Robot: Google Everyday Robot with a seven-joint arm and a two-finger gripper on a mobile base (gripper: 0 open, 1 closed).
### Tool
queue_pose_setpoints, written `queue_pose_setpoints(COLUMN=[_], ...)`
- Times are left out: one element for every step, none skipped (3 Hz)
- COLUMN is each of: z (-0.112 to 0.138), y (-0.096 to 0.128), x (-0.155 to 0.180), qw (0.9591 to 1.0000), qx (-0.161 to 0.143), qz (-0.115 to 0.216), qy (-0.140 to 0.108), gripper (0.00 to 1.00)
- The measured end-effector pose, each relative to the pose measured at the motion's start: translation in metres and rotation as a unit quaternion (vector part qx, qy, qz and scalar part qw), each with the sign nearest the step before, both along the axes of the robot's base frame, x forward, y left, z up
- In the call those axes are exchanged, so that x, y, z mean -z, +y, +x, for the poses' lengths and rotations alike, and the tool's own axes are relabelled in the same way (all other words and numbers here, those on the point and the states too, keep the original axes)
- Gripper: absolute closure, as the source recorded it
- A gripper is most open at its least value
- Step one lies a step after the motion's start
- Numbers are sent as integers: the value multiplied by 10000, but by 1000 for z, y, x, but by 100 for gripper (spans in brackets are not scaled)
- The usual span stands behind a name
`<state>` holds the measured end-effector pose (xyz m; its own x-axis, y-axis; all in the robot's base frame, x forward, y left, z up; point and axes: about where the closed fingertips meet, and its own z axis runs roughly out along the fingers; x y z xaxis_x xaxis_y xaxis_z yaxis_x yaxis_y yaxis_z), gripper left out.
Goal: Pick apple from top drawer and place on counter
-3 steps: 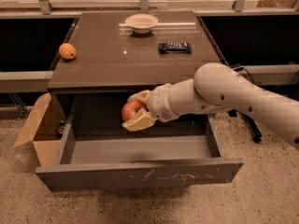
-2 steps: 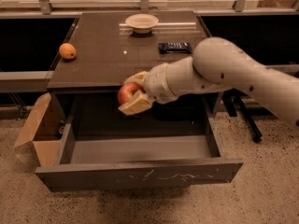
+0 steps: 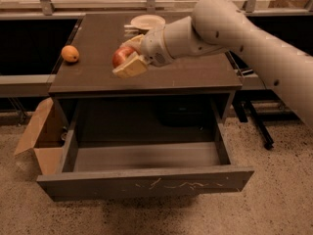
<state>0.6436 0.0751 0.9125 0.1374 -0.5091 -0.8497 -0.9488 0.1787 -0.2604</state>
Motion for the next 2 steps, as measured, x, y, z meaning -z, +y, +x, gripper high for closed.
queue_pose_setpoints(z=[44, 75], y=[16, 20], x=[-3, 7], qw=[9994, 9977], qx=[110, 328], qz=[295, 455], qy=[132, 384], gripper=[100, 100])
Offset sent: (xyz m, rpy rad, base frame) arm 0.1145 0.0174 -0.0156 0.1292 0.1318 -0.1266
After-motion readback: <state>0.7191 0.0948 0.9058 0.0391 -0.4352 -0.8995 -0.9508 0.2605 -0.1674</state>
